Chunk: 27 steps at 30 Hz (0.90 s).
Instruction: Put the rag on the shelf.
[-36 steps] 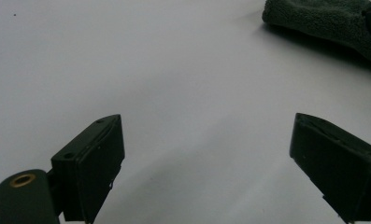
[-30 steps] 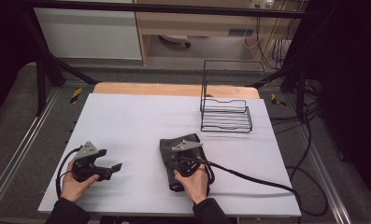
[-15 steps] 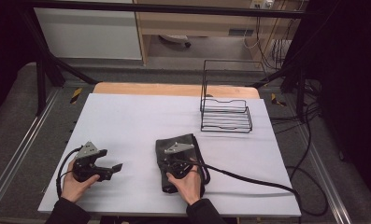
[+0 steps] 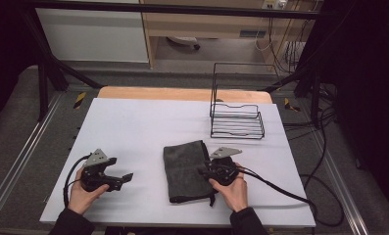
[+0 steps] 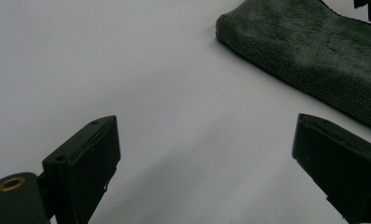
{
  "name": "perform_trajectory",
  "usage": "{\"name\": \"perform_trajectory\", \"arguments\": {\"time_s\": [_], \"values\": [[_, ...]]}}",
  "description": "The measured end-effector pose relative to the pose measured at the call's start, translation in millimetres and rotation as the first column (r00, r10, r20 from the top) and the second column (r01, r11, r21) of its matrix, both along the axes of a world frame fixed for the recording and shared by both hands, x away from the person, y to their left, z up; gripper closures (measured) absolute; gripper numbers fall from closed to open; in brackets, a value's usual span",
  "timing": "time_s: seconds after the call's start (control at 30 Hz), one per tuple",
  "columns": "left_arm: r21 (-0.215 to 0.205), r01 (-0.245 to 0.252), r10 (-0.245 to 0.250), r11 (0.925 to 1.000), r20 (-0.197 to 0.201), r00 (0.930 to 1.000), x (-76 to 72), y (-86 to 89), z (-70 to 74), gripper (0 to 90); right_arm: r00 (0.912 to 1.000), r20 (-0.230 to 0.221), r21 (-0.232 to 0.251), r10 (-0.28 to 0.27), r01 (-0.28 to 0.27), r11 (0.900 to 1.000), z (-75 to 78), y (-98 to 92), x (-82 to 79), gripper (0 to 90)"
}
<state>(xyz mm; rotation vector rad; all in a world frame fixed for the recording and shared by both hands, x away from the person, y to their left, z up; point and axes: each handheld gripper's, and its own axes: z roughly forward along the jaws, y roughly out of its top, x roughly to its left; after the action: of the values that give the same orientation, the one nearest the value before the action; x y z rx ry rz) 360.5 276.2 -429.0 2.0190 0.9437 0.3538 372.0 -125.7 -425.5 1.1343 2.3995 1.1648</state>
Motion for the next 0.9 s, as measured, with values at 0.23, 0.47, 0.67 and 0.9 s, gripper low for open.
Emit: {"name": "perform_trajectory", "arguments": {"time_s": [0.23,0.47,0.67,0.9], "values": [[0.008,0.01,-0.01,0.9999,-0.01,0.9999,-0.2,-4.7,-1.4,8.2,0.9991,-0.039,0.031,-0.017,0.018,0.999,-18.8,-16.3,-7.3,76.0],[0.008,0.008,-0.007,0.9999,-0.019,0.9998,-0.5,-4.6,-1.9,9.0,0.9992,-0.026,0.013,-0.031,0.031,0.999,-17.0,-18.8,-7.4,67.8],[0.008,0.01,-0.01,0.9999,-0.024,0.9997,-0.6,-6.9,-2.4,9.7,0.9979,-0.063,0.032,-0.014,0.016,0.999,-22.7,-21.5,-7.4,75.9],[0.004,0.016,-0.016,0.9999,-0.032,0.9994,-2.8,-12.4,-0.8,10.4,0.9987,-0.037,0.061,-0.036,0.038,0.997,-11.8,-27.1,-10.5,84.5]]}}
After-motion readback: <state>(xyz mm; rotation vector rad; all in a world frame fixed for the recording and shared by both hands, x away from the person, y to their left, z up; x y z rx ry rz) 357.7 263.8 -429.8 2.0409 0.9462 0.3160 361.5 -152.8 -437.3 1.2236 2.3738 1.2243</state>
